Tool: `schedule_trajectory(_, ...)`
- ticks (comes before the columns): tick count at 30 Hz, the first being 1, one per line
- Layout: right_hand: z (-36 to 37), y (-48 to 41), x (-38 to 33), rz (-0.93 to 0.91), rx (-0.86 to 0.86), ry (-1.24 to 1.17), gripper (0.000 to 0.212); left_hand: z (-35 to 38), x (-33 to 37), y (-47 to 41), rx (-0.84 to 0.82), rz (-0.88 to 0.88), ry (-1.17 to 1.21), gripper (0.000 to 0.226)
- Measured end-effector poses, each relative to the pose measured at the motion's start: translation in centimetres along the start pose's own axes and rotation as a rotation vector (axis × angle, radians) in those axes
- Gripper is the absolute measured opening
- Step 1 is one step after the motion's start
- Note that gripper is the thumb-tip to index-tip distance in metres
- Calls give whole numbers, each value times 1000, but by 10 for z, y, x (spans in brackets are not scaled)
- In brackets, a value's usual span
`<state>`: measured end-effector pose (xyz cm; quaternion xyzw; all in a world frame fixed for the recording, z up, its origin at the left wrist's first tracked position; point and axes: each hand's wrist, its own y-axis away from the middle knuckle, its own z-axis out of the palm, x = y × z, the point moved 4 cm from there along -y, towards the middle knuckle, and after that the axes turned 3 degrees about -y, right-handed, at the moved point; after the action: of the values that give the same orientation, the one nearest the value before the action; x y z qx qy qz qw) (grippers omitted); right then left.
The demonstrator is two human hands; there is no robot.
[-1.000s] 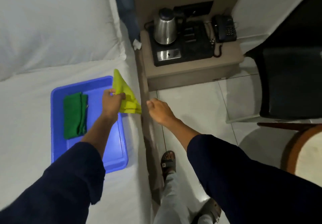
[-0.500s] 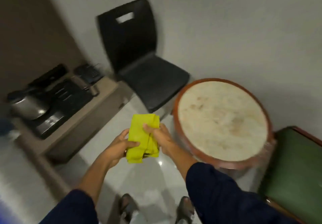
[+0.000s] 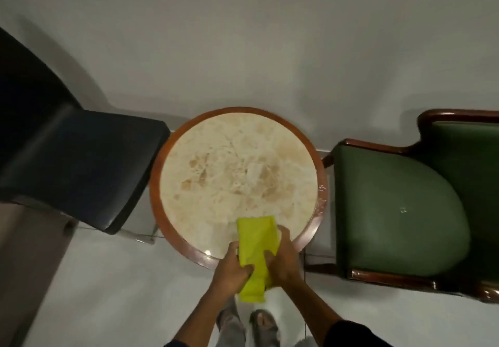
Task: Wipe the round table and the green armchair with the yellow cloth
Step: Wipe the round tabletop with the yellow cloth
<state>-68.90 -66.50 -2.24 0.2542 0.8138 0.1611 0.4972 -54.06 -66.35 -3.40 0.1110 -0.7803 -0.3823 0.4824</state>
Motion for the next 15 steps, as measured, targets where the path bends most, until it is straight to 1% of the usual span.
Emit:
schedule_trajectory(1,-7,-14,15,23,51,16,61,10,4,-19,-3,28,-128,65)
schedule_trajectory(2,-15,-27,30,55,135,133,60,17,6,-39,36,60,-278,68)
schedule_trajectory(4,-18,-49,46,-17,312,526,63,11,10,-74,248,140,-573,65)
schedule_trajectory(5,-11,-60,52,-80,347,649,66,5,11,-95,343,186,-687,62)
schedule_trajectory(8,23,-95,72,-228,308,734,68,-15,18,-161,519,376,-931,53)
schedule_trajectory(9,33,-105,82,-227,288,728,67,-19,21,-185,550,431,-992,50)
schedule_trajectory(12,40,-118,106,-172,349,658,62,-17,29,-242,556,491,-1128,53)
schedule_trajectory(15,28,-120,117,-52,452,615,61,-17,24,-256,568,470,-1117,59)
